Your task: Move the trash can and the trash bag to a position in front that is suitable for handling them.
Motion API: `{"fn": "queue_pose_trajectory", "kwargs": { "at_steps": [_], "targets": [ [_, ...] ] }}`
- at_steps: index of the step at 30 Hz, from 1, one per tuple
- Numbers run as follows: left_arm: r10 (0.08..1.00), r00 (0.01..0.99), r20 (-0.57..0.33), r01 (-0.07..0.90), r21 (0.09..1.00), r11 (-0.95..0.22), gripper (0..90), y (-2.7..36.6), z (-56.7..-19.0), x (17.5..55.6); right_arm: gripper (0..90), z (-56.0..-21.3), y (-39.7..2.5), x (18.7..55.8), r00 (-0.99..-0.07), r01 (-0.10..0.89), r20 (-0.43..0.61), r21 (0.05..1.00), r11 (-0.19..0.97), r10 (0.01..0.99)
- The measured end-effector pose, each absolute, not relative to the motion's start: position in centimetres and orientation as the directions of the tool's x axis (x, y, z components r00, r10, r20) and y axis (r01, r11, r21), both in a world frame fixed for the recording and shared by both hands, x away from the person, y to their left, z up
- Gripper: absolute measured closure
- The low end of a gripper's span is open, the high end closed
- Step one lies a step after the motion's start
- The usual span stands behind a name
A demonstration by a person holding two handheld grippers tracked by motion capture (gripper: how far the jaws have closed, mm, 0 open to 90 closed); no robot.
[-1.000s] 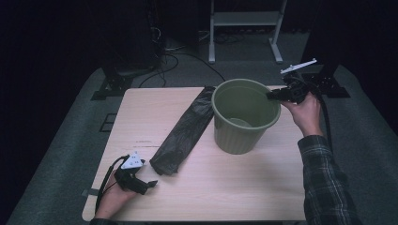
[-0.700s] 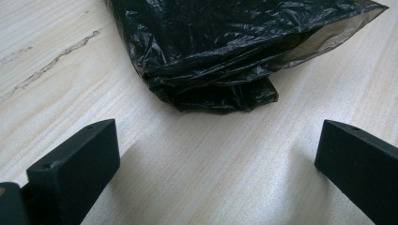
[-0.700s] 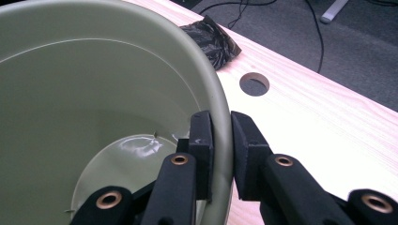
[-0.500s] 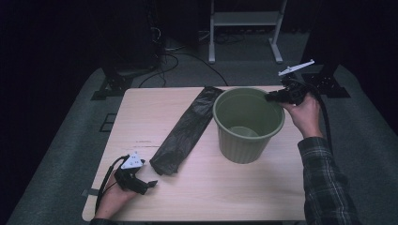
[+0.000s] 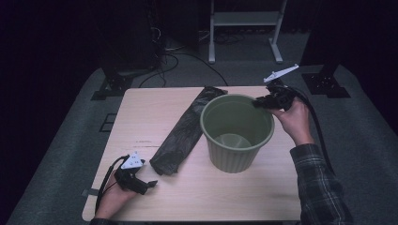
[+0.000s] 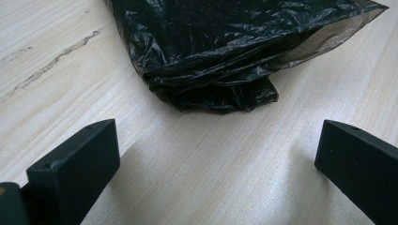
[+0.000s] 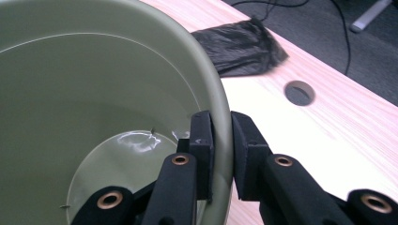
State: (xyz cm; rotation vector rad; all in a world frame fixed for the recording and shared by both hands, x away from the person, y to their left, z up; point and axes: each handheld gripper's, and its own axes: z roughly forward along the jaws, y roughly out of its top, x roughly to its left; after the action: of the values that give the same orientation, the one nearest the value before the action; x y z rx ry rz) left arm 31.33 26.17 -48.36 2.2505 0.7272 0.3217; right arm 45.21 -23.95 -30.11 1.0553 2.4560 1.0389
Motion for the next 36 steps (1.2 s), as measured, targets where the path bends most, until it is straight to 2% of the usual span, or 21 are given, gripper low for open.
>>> {"fn": "queue_pose_trajectory", "kwargs": {
  "at_steps": [10, 20, 36],
  "targets": [
    [0.589, 0.808, 0.01, 0.405, 0.716, -0.568, 0.0, 26.2, -48.3, 31.3, 79.8, -29.9, -20.1, 43.8, -0.758, 0.469, 0.001, 0.696, 0.545, 0.652],
    [0.589, 0.808, 0.01, 0.405, 0.717, -0.568, 0.0, 26.2, -48.3, 31.3, 79.8, -29.9, -17.6, 42.6, -0.784, 0.447, 0.0, 0.694, 0.565, 0.62],
    [0.589, 0.808, 0.01, 0.405, 0.717, -0.568, 0.0, 26.2, -48.3, 31.3, 79.7, -30.0, -16.2, 42.4, -0.794, 0.437, 0.001, 0.697, 0.569, 0.607]
  ]
}}
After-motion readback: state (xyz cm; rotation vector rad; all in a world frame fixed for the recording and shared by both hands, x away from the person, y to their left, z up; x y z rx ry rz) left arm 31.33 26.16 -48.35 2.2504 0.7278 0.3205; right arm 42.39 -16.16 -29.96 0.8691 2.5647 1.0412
